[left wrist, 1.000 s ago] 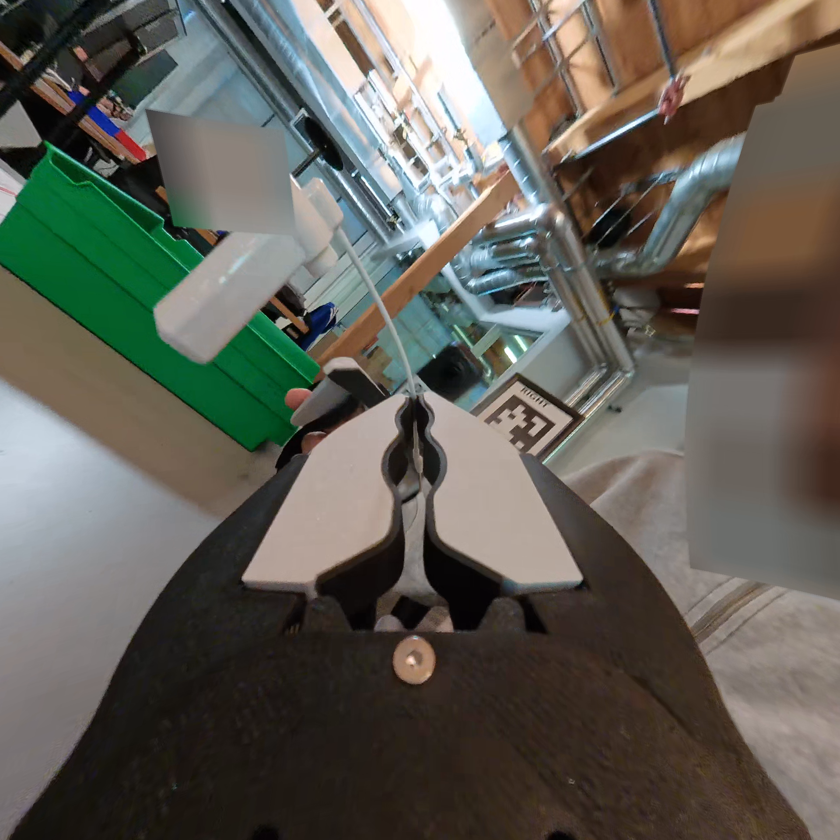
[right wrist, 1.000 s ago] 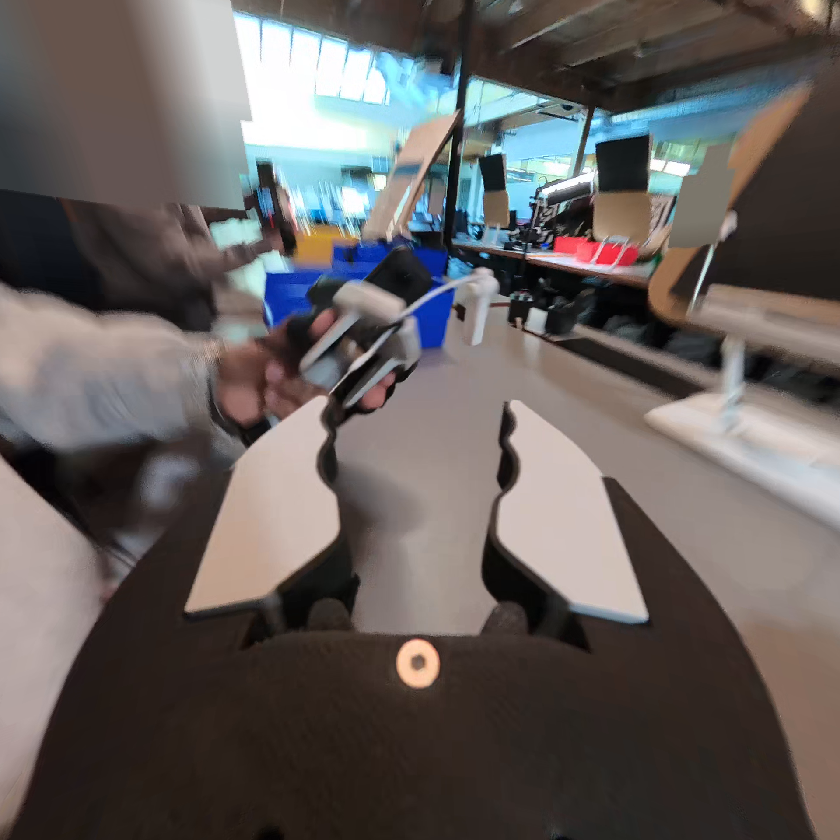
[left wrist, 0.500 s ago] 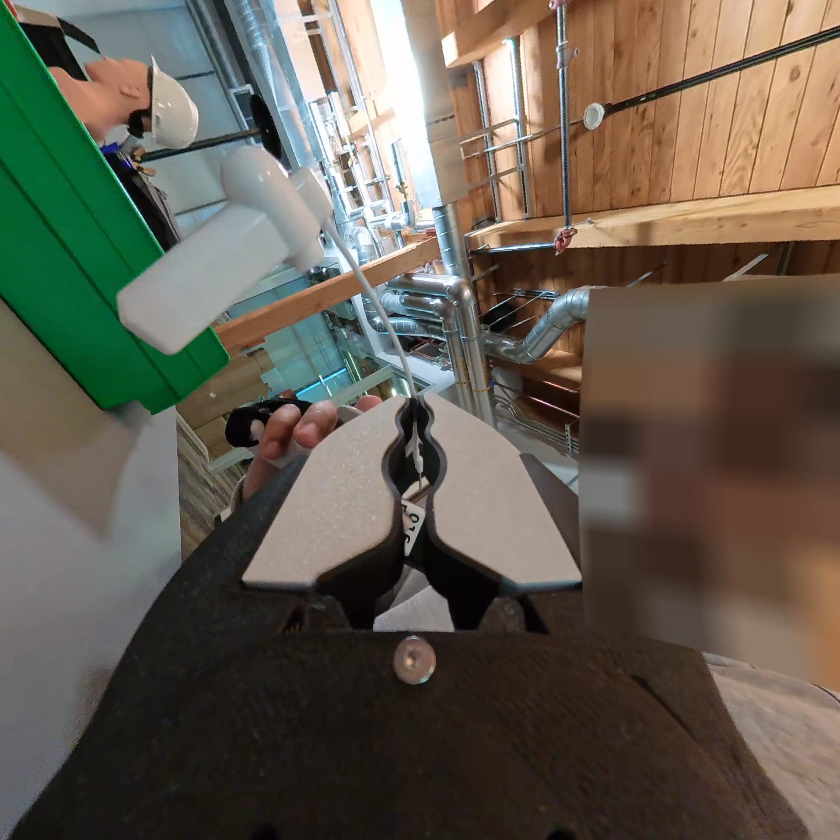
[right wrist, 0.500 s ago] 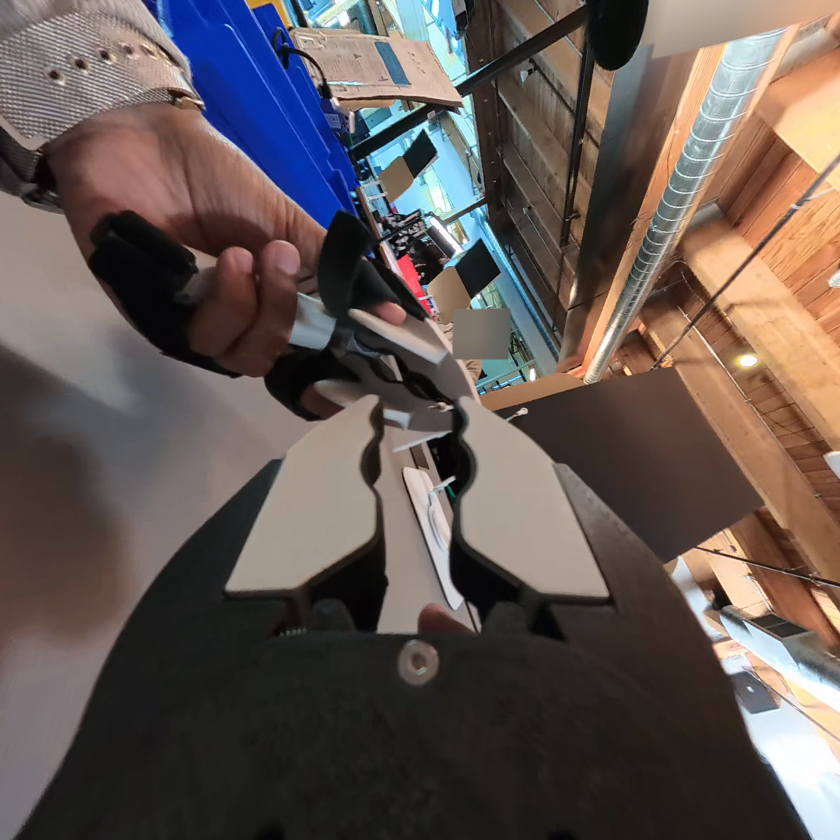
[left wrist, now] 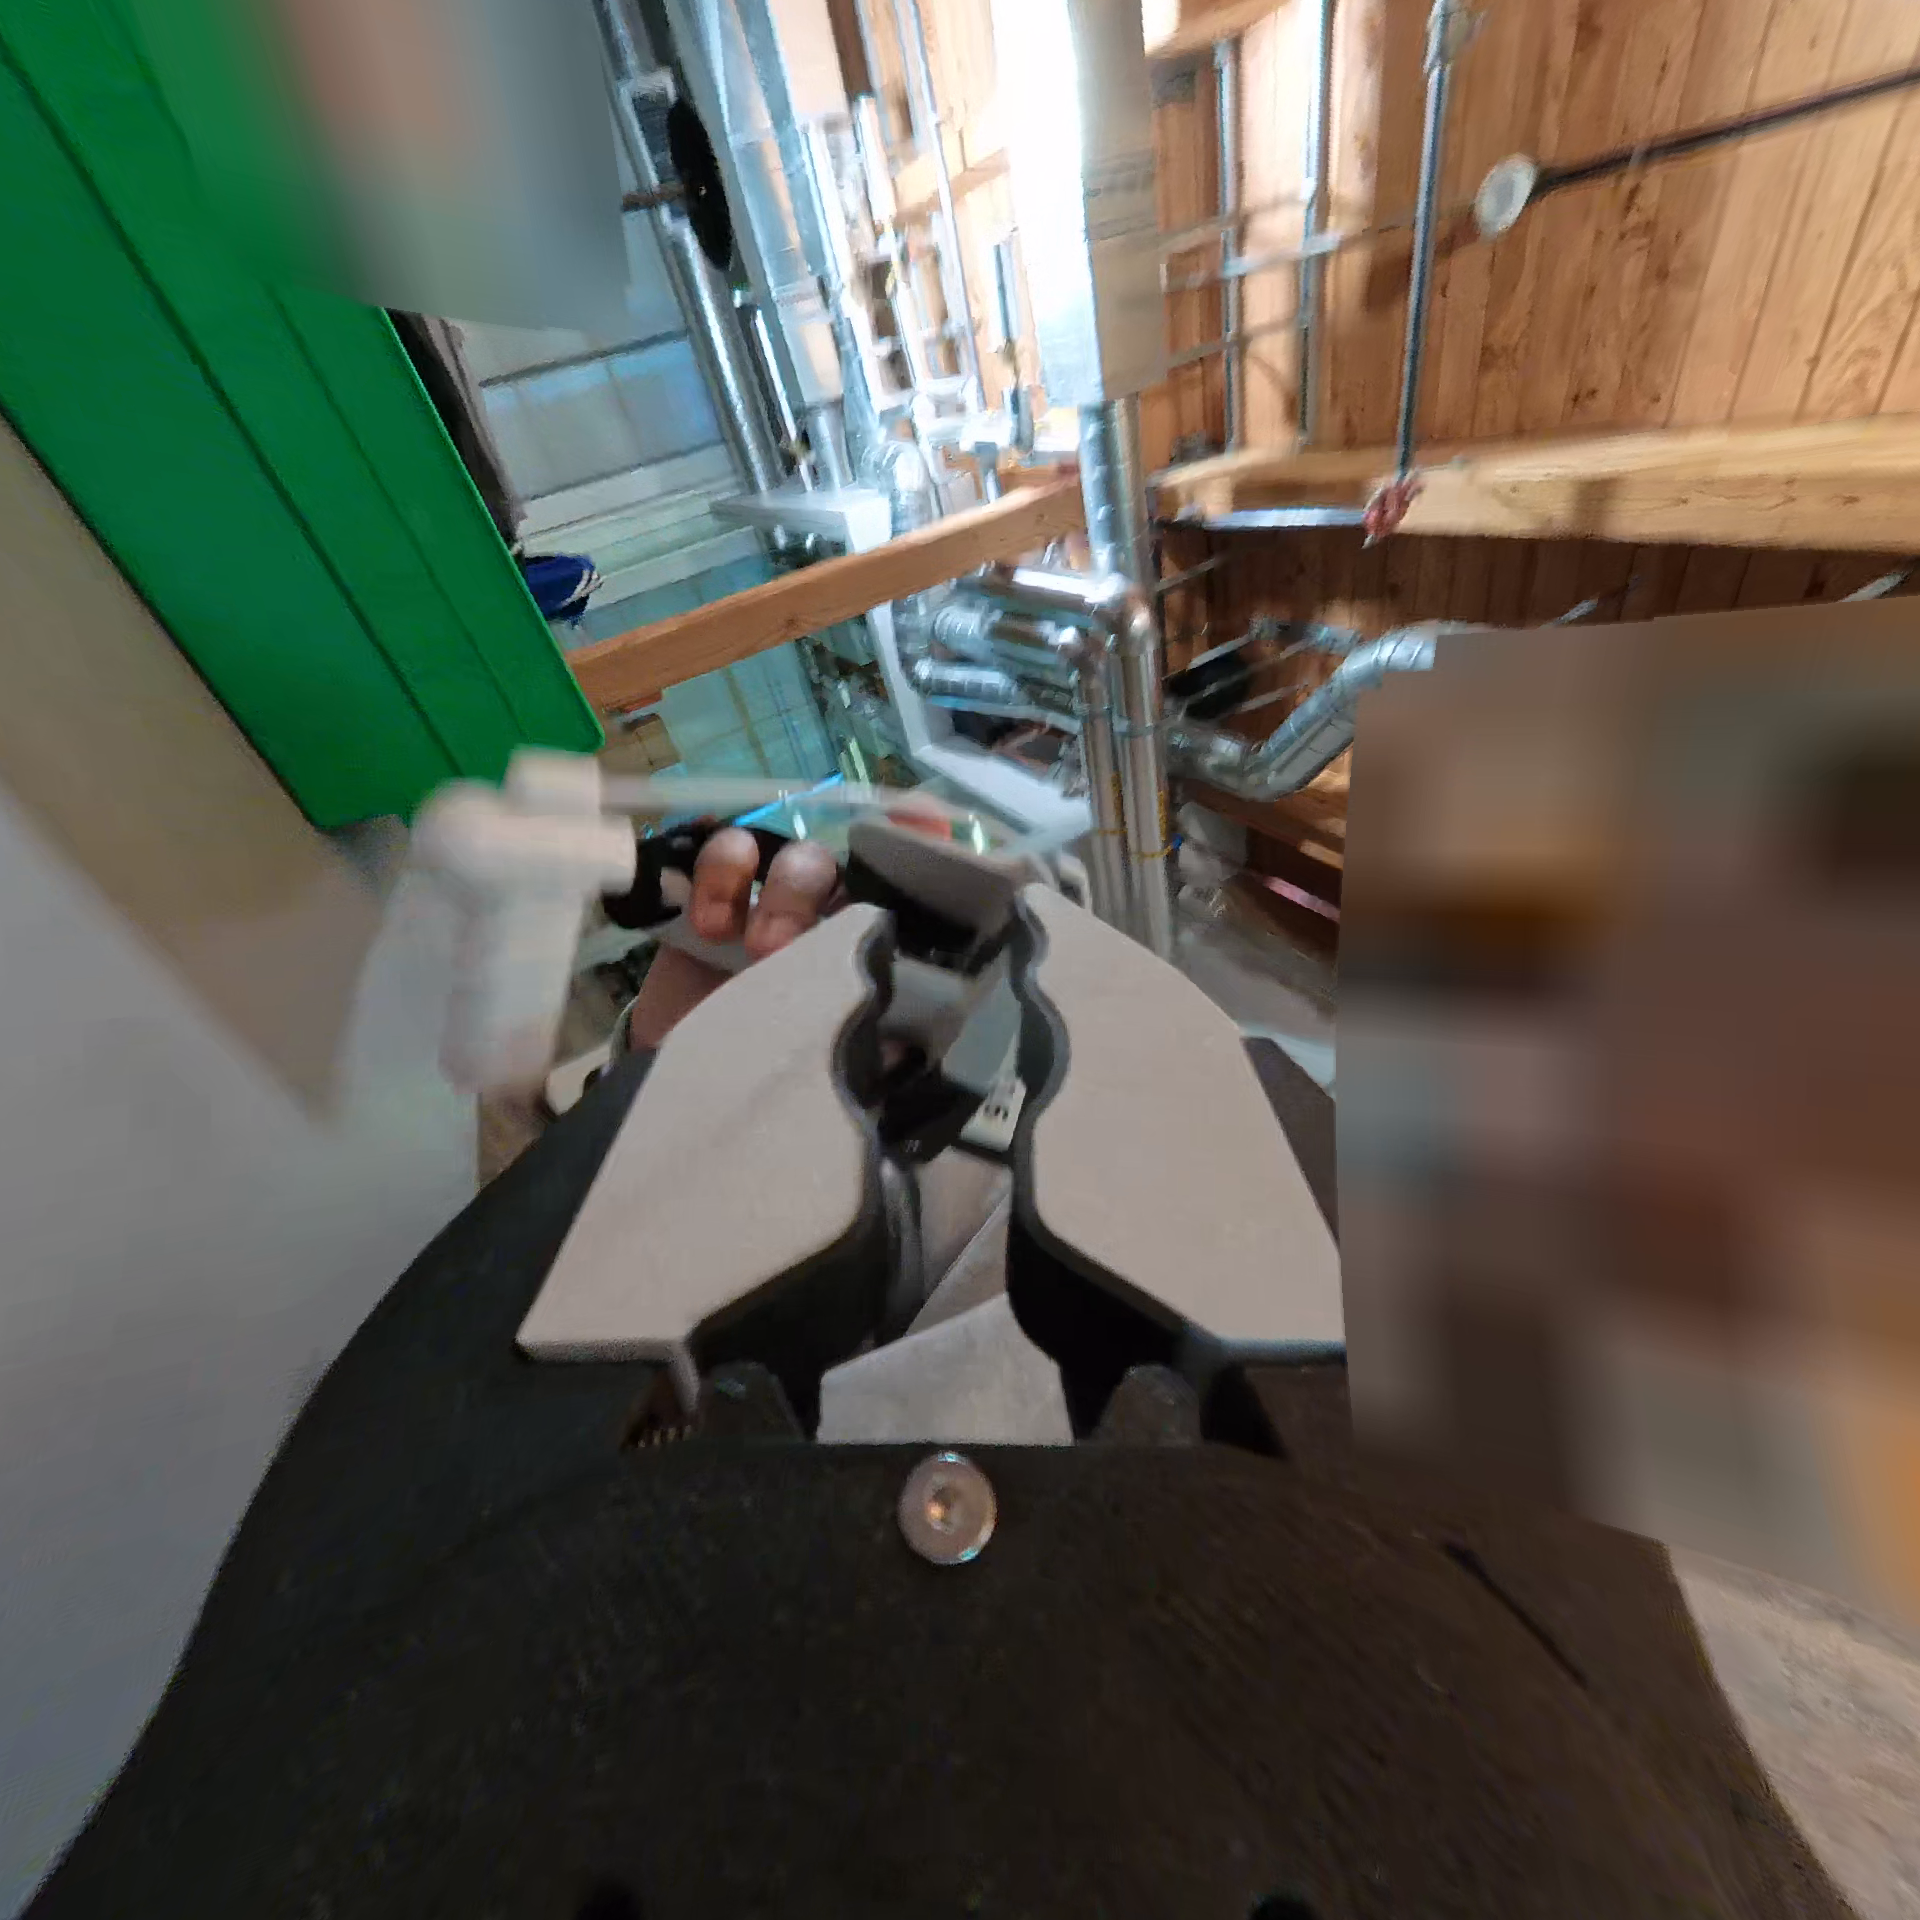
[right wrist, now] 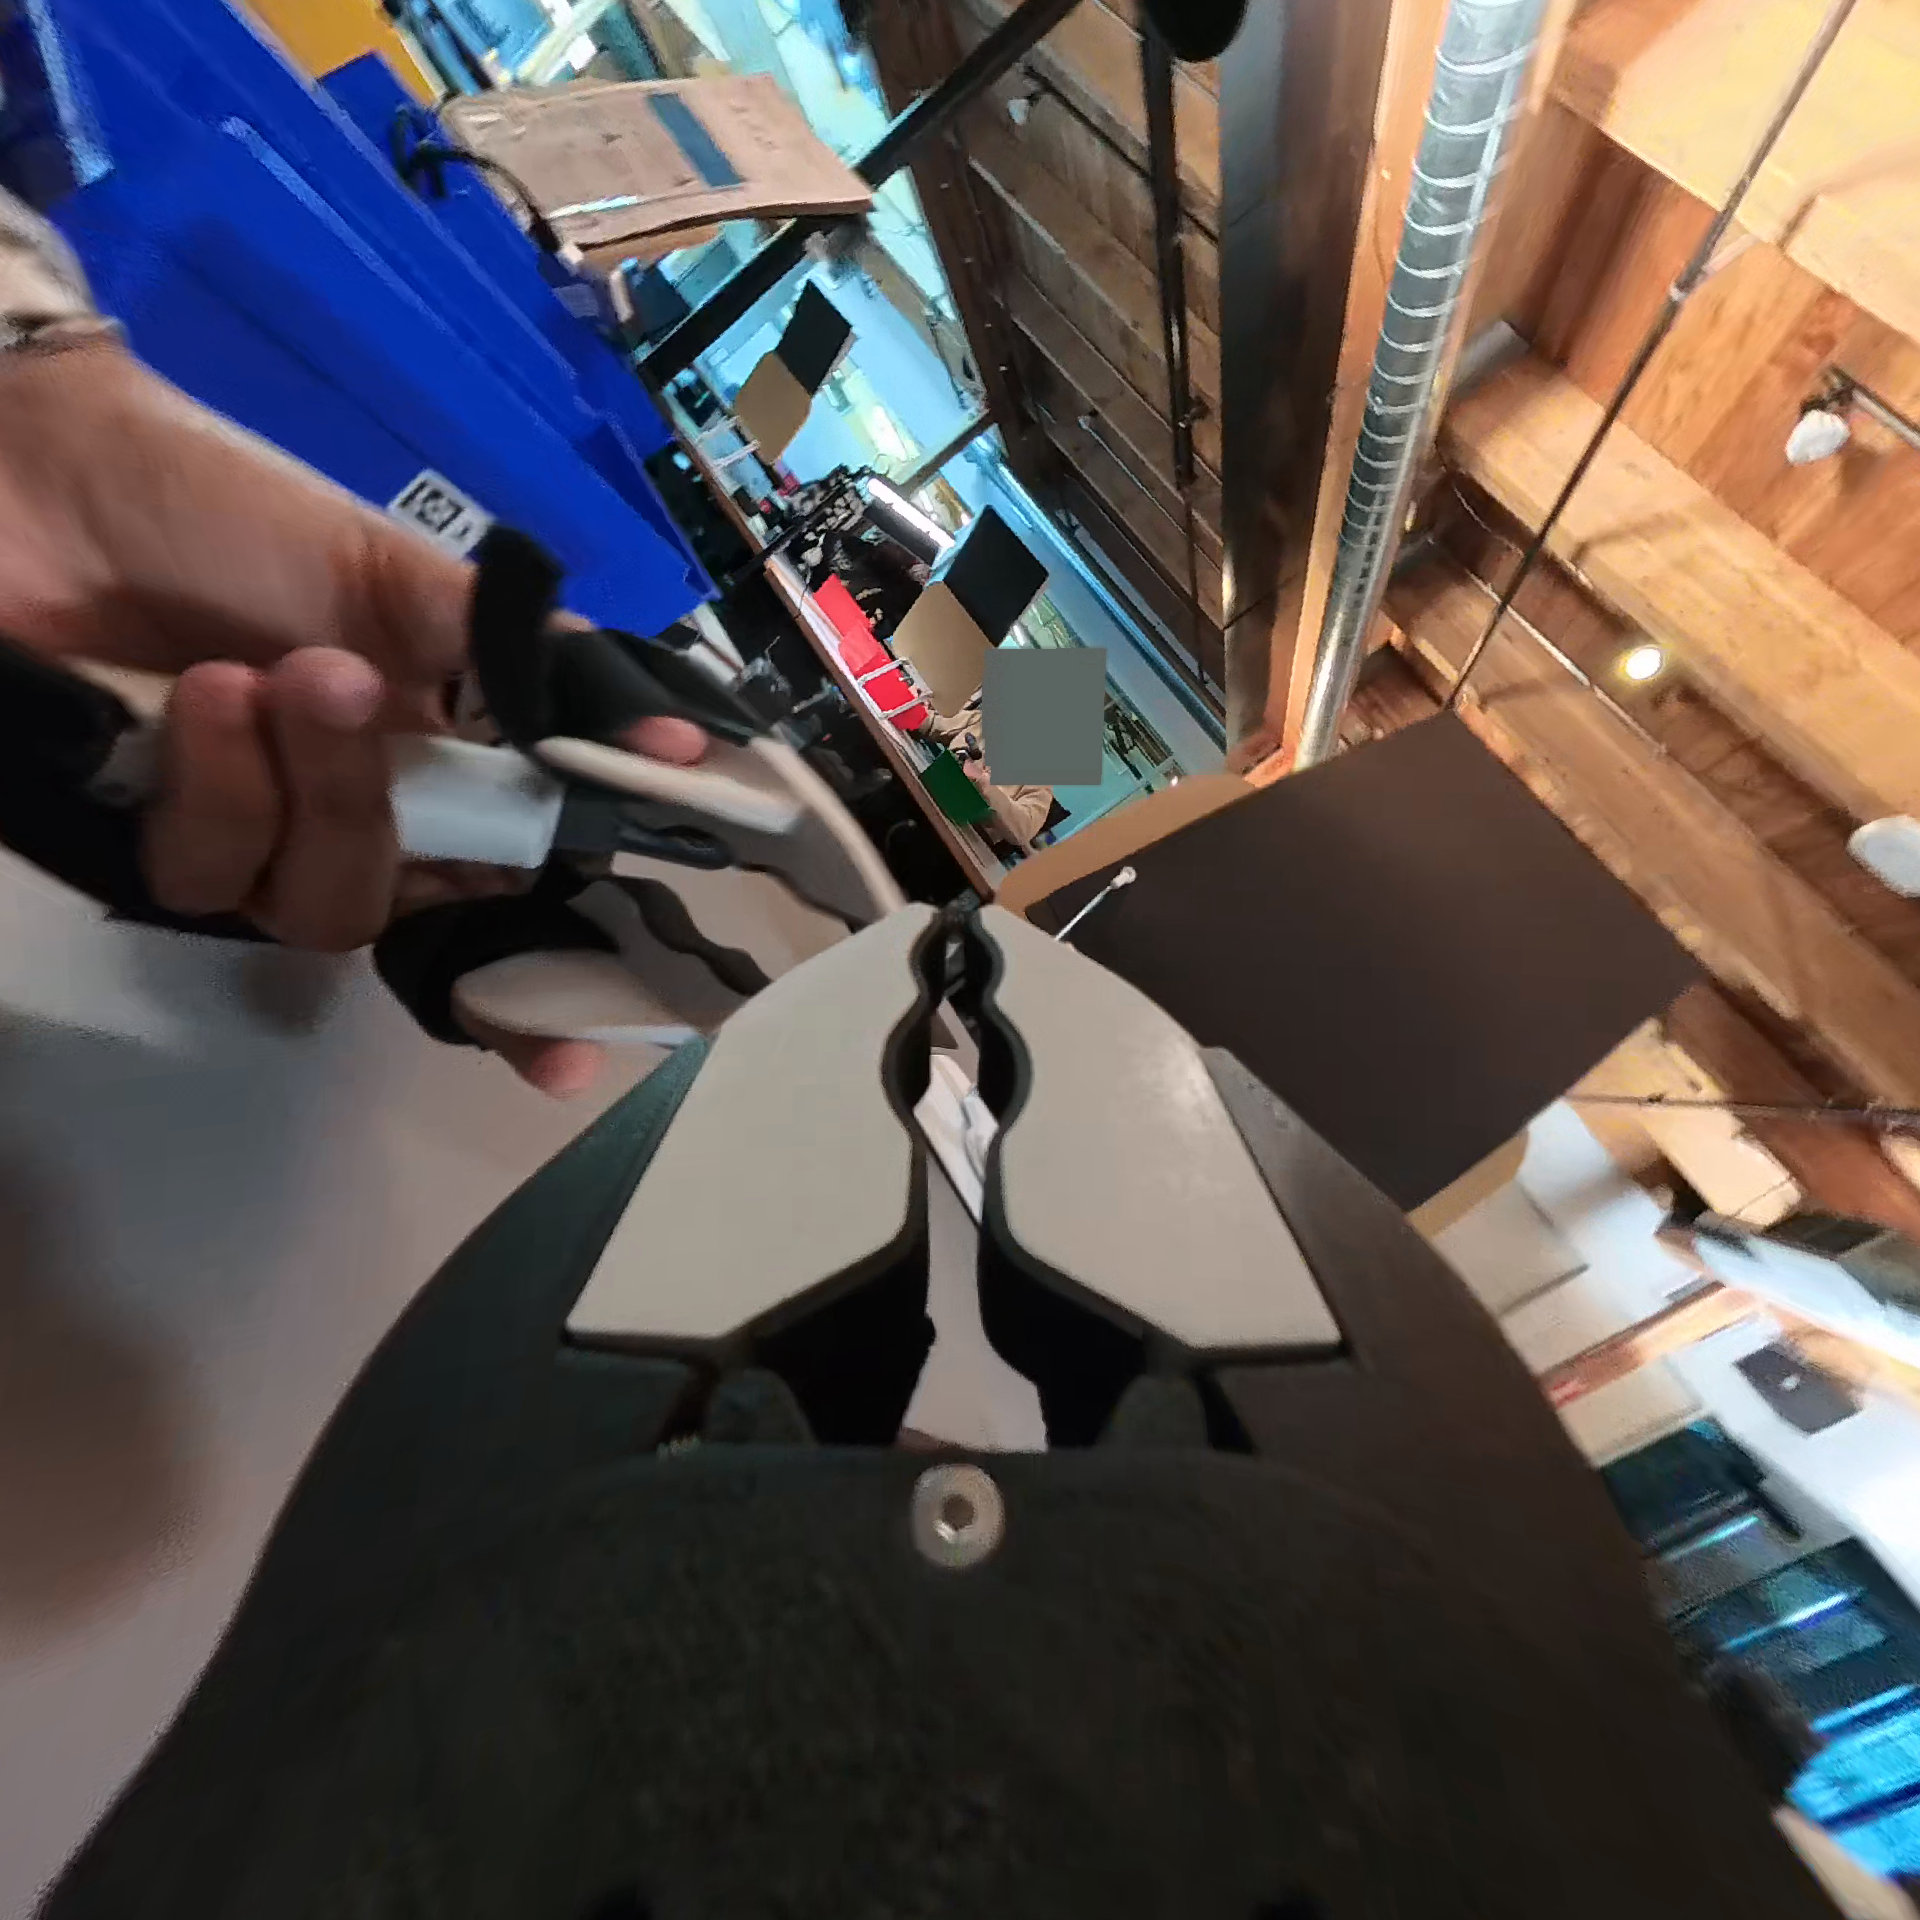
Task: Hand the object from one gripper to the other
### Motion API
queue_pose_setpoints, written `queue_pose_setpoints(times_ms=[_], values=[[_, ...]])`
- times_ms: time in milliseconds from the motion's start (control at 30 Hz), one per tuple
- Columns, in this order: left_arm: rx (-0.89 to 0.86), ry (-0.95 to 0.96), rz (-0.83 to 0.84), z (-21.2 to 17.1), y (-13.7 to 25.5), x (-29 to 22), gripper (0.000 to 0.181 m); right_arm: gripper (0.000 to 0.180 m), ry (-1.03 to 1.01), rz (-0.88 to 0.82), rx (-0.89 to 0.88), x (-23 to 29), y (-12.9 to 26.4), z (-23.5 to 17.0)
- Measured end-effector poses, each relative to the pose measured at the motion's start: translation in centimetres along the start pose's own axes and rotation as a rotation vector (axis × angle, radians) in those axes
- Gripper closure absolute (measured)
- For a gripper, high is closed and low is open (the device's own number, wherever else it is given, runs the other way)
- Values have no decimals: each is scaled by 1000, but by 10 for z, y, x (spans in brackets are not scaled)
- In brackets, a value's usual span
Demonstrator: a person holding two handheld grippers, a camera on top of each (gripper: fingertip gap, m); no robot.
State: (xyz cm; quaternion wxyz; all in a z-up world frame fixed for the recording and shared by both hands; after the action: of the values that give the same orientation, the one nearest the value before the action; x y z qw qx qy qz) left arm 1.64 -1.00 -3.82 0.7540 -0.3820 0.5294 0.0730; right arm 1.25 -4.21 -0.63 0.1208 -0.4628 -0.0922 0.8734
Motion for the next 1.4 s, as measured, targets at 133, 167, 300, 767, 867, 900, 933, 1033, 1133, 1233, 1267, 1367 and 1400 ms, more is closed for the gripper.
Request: queue_pose_setpoints(times_ms=[133,167,300,767,867,900,933,1033,1133,1233,1267,1367,1400], values=[[139,-216,38,-13,-6,-10,169,176,-226,-83,-25,-33,8,-3],[155,-294,47,-14,-6,-13,170,176,-285,-83,-37,-37,11,-4],[84,-593,81,-1,-3,-23,167,176,-474,-42,-78,-45,20,-7],[308,-795,206,-17,8,26,89,177,-1140,205,-207,-47,25,1],[420,-897,209,-34,7,33,107,177,-1172,248,-223,-43,24,5],[445,-923,209,-38,7,34,114,177,-1186,255,-228,-42,23,6],[458,-943,212,-42,6,36,114,177,-1196,259,-230,-41,23,6],[492,-982,206,-49,4,37,131,177,-1209,258,-229,-40,23,6],[541,-995,203,-53,7,37,169,177,-1208,246,-231,-41,23,6],[526,-980,193,-51,6,34,169,177,-1202,223,-238,-43,23,6],[517,-977,190,-50,6,32,169,176,-1198,208,-241,-44,23,5],[484,-955,166,-47,4,27,168,158,-1176,129,-254,-50,22,0],[461,-942,156,-45,3,24,168,147,-1169,98,-263,-53,22,-2]])
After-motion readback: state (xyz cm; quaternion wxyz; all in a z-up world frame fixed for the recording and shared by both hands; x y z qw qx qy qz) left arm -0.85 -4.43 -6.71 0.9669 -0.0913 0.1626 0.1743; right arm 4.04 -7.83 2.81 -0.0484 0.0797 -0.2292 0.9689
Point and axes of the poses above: each gripper's, where its closed fingertips meet, y back along the fingers, z out of its top, x = y × z across the jaws, the point moved 2 cm from there along y, back along the fingers, and after that the axes turned 10 degrees about -x, right-handed, at the moved point
